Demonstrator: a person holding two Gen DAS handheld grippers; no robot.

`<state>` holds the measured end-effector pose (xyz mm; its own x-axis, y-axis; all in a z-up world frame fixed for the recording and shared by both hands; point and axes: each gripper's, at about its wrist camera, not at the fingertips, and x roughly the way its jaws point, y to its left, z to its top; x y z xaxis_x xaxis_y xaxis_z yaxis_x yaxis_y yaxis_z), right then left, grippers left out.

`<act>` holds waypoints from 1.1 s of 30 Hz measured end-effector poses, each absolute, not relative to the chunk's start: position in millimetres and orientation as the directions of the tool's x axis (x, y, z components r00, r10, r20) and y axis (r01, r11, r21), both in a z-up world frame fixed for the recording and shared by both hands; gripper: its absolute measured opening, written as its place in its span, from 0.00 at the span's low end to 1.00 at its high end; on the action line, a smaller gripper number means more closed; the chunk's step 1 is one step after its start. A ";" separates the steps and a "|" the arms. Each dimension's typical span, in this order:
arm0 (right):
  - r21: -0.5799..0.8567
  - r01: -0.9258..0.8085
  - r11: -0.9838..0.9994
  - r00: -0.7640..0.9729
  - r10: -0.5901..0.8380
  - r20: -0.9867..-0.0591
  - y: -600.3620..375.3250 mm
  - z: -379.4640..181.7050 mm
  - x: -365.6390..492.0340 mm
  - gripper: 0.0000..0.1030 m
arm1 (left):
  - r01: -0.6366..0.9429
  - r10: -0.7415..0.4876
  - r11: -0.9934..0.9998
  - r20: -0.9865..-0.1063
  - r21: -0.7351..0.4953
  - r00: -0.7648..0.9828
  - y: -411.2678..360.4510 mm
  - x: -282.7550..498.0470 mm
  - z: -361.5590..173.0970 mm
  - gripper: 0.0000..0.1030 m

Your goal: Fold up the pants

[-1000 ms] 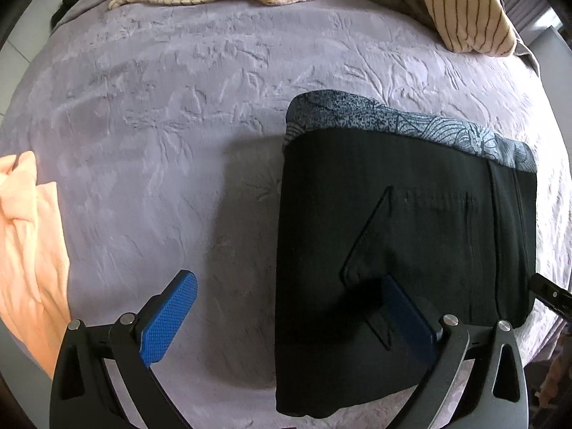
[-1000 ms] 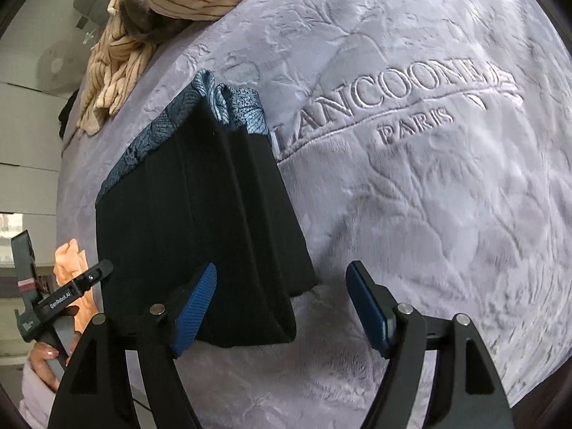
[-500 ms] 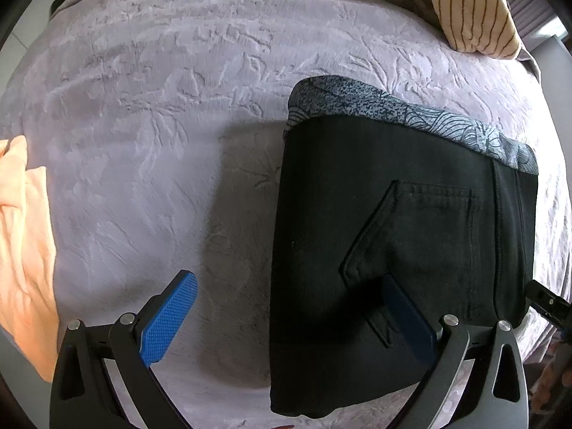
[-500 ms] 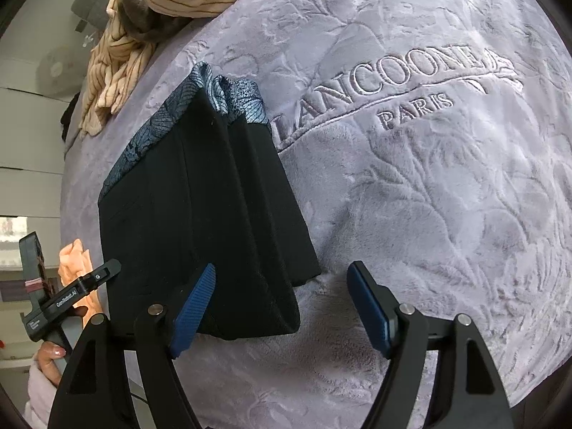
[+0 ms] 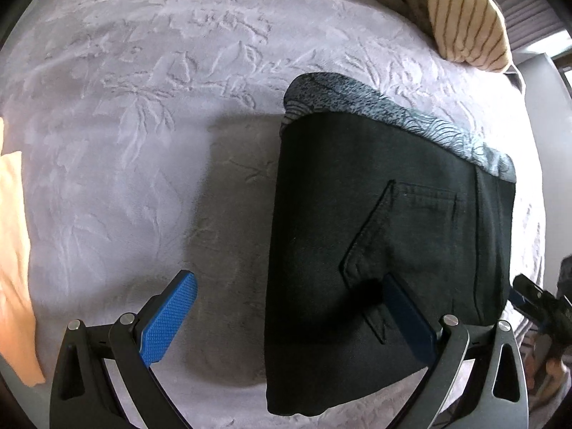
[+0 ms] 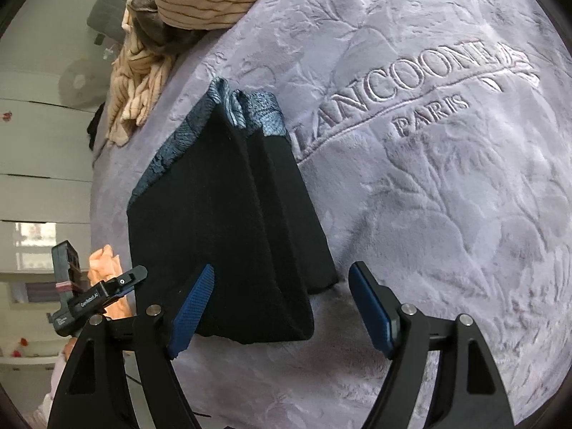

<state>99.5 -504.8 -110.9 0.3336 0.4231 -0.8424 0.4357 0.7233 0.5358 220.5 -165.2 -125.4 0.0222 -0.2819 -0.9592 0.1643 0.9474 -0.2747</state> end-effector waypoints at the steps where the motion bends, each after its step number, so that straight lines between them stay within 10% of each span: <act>1: 0.537 0.427 0.727 0.329 0.428 -0.841 -505.2 -111.1 101.5 0.78 | 0.175 -0.299 0.941 -0.954 -0.291 0.026 -164.6 220.9 -123.7 1.00; 33: 0.755 0.337 0.563 0.206 0.738 -0.642 -503.8 -189.1 197.1 0.77 | 0.280 -0.492 0.827 -0.869 -0.487 -0.058 -213.3 249.0 -154.8 1.00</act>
<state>197.1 -503.8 -189.1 0.2060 0.7384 -0.6422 0.3370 0.5626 0.7549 249.0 -213.3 -154.8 -0.0581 -0.4917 -0.8689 0.2799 0.8274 -0.4869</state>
